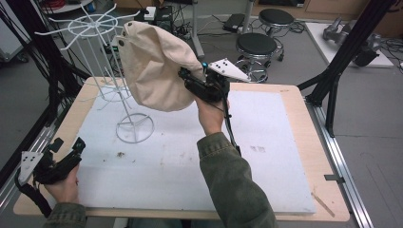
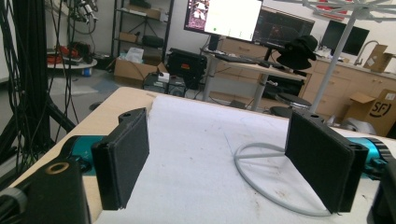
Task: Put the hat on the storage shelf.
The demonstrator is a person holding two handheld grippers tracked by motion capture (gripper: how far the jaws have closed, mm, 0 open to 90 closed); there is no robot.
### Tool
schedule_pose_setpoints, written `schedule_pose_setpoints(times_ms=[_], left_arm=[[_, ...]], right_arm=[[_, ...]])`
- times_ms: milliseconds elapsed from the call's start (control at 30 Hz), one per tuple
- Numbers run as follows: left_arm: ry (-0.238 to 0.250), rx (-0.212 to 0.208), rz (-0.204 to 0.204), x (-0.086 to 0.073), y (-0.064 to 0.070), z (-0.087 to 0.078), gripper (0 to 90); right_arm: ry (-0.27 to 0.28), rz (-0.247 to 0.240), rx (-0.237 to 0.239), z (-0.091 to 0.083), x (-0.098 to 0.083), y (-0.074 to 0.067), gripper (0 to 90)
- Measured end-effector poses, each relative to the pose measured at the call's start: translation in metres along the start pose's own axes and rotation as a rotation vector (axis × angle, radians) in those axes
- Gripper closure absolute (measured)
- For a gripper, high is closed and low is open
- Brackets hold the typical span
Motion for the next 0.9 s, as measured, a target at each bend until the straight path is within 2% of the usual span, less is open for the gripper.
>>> schedule_pose_setpoints(times_ms=[200, 333, 433, 467, 667, 900], left_arm=[[0.001, 0.001, -0.003, 0.0, 0.0, 0.0, 22.0], [0.001, 0.0, -0.003, 0.0, 0.0, 0.0, 22.0], [0.001, 0.0, 0.002, 0.0, 0.0, 0.0, 22.0], [0.001, -0.001, 0.001, 0.0, 0.0, 0.0, 22.0], [0.001, -0.002, 0.001, 0.0, 0.0, 0.0, 22.0], [0.002, 0.002, 0.005, 0.001, 0.001, -0.001, 22.0]], right_arm=[[-0.007, -0.002, 0.003, 0.002, -0.002, -0.001, 34.9], [-0.019, -0.017, -0.014, 0.003, -0.005, -0.001, 26.4], [-0.029, -0.039, -0.029, 0.006, -0.007, 0.0, 11.3], [-0.038, -0.041, -0.037, 0.006, -0.008, 0.001, 10.7], [-0.069, -0.065, -0.017, 0.003, -0.01, -0.002, 10.3], [-0.077, -0.082, -0.008, -0.013, -0.007, -0.002, 10.4]])
Point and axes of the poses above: each handheld gripper's, and its own axes: z roughly forward along the jaws, x roughly out of its top, y roughly to its right, the point moved 7 cm from there along z, roughly forward along the jaws, and after that the axes turned 13 degrees about z, right-handed, at the moved point
